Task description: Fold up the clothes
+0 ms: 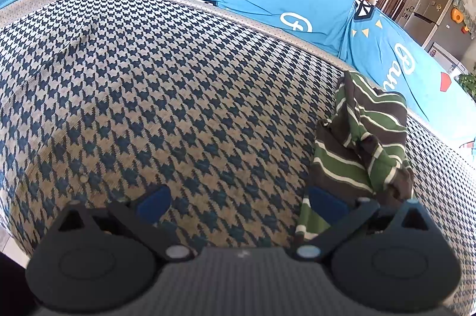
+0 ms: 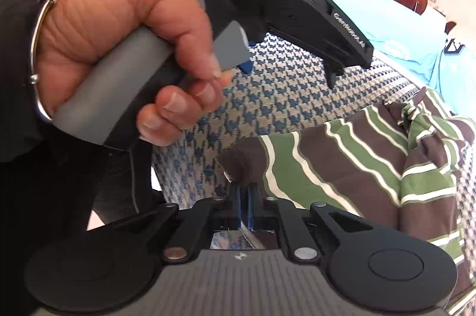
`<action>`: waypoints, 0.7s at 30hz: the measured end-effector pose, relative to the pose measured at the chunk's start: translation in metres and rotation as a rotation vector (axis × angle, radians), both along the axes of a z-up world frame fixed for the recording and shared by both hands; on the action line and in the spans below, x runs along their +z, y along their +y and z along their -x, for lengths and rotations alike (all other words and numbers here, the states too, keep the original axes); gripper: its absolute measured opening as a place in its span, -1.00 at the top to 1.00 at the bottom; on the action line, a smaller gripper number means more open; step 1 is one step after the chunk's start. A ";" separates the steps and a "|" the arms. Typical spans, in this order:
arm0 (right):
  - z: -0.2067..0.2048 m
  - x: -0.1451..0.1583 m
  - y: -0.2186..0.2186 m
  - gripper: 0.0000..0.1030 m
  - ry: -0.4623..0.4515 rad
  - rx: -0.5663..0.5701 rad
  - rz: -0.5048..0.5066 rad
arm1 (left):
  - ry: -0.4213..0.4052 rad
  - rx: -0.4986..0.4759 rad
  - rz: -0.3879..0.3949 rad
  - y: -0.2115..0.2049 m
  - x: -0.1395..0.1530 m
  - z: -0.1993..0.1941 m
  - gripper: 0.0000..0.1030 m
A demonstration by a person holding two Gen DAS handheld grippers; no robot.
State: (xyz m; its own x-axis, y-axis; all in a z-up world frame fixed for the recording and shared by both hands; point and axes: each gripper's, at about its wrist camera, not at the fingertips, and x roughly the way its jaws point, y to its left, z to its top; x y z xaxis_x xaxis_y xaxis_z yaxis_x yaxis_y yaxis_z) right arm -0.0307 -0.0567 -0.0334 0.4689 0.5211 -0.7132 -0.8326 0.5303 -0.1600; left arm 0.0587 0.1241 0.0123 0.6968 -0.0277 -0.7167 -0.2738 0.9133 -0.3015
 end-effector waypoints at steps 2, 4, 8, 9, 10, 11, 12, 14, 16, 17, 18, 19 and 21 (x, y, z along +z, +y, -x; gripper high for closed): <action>0.002 -0.004 0.002 0.85 -0.004 0.001 0.014 | 0.003 -0.004 -0.008 -0.002 -0.001 -0.001 -1.00; 0.000 -0.005 0.001 0.85 0.007 -0.002 0.007 | 0.006 -0.008 -0.015 -0.004 -0.001 -0.001 -1.00; -0.008 0.000 -0.005 0.85 0.042 -0.015 -0.027 | 0.013 -0.013 -0.023 -0.008 -0.003 -0.004 -1.00; -0.009 0.001 -0.006 0.84 0.040 -0.017 -0.029 | 0.013 -0.017 -0.021 -0.009 -0.003 -0.004 -1.00; -0.010 0.003 -0.007 0.83 0.038 -0.019 -0.031 | 0.012 -0.021 -0.019 -0.010 -0.004 -0.004 -1.00; -0.011 0.005 -0.010 0.81 0.034 -0.021 -0.041 | 0.011 -0.024 -0.020 -0.012 -0.003 -0.005 -1.00; -0.013 0.008 -0.013 0.77 0.043 -0.023 -0.055 | 0.010 -0.028 -0.022 -0.013 -0.003 -0.006 -1.00; -0.018 0.013 -0.019 0.75 0.068 -0.028 -0.088 | 0.002 -0.033 -0.015 -0.014 -0.002 -0.008 -1.00; -0.021 0.019 -0.027 0.75 0.085 -0.023 -0.124 | -0.005 -0.037 -0.008 -0.016 -0.001 -0.010 -1.00; -0.023 0.022 -0.031 0.75 0.081 -0.025 -0.131 | -0.009 -0.041 -0.010 -0.017 0.000 -0.013 -1.00; -0.025 0.024 -0.034 0.75 0.075 -0.028 -0.136 | -0.014 -0.044 -0.012 -0.018 0.001 -0.016 -1.00; -0.027 0.026 -0.036 0.75 0.073 -0.033 -0.140 | -0.017 -0.052 -0.011 -0.020 0.002 -0.019 -1.00; -0.031 0.031 -0.036 0.75 0.074 -0.042 -0.152 | -0.022 -0.069 -0.010 -0.023 0.004 -0.026 -1.00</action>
State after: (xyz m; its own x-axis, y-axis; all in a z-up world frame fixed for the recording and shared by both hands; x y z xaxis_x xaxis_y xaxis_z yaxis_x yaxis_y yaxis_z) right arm 0.0002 -0.0923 -0.0023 0.4416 0.6062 -0.6614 -0.8155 0.5786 -0.0143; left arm 0.0851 0.1013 0.0162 0.7092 -0.0694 -0.7016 -0.2035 0.9326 -0.2980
